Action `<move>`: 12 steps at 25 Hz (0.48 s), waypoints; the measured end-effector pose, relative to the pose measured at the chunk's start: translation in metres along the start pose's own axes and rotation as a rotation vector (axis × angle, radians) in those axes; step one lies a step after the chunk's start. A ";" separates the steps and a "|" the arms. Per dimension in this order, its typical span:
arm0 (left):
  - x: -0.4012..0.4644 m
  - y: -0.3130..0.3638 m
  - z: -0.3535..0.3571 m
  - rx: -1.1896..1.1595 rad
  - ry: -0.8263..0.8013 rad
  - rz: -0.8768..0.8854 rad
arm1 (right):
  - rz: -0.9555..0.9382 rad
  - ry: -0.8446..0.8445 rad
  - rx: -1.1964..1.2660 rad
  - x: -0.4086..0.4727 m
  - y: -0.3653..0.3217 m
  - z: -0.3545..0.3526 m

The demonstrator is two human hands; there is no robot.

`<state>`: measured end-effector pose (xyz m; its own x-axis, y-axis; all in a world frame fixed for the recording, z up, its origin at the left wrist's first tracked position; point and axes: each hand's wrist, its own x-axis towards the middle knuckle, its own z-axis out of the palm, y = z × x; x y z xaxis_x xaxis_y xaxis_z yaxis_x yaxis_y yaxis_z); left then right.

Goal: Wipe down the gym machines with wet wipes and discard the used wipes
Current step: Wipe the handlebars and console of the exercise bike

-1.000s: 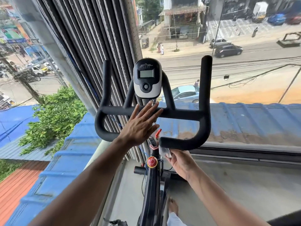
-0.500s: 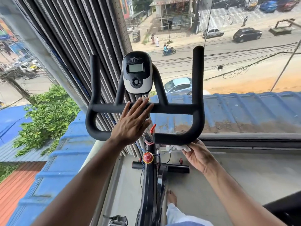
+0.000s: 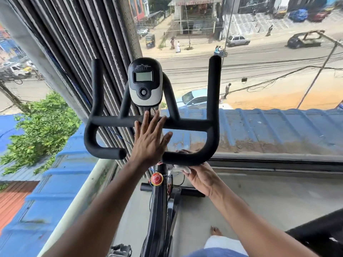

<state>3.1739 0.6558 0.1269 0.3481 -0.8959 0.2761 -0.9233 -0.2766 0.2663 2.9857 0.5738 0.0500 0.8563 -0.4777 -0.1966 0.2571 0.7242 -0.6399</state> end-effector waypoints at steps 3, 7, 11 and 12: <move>0.004 0.032 0.013 0.015 0.032 -0.068 | 0.008 0.040 -0.027 -0.009 -0.018 -0.030; 0.009 0.056 0.025 0.068 0.082 0.038 | -0.010 0.069 -0.038 -0.018 -0.054 -0.048; 0.020 0.061 0.029 0.160 -0.024 0.109 | 0.006 0.060 -0.031 -0.015 -0.062 -0.055; 0.020 0.063 0.030 0.173 -0.025 0.093 | 0.035 0.058 -0.021 -0.016 -0.059 -0.053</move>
<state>3.1176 0.6095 0.1217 0.2578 -0.9281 0.2687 -0.9662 -0.2460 0.0774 2.9329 0.5122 0.0516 0.8373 -0.4802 -0.2614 0.2171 0.7309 -0.6470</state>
